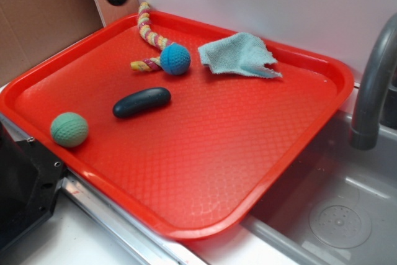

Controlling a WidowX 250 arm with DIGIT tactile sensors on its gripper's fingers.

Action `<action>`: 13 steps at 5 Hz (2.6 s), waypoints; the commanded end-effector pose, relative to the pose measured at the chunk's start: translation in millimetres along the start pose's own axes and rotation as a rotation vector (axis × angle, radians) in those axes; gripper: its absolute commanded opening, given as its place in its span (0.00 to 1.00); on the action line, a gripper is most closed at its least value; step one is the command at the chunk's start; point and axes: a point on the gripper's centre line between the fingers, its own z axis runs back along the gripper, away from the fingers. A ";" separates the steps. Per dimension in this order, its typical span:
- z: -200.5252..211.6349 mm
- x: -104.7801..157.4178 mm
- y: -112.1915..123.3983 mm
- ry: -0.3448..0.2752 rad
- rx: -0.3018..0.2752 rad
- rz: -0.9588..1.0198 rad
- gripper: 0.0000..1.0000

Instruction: Grab the blue ball.

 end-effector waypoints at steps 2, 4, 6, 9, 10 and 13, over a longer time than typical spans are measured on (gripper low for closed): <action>-30.5 18.3 -34.1 -0.008 -0.089 -0.245 1.00; -71.6 19.0 -24.5 0.076 -0.010 -0.179 1.00; -113.5 21.1 -12.2 0.163 0.010 -0.204 1.00; -107.3 21.6 -6.2 0.172 0.002 -0.181 0.00; -63.5 20.9 -12.3 0.174 0.030 0.000 0.00; 33.9 7.8 -63.5 0.172 -0.015 0.464 0.00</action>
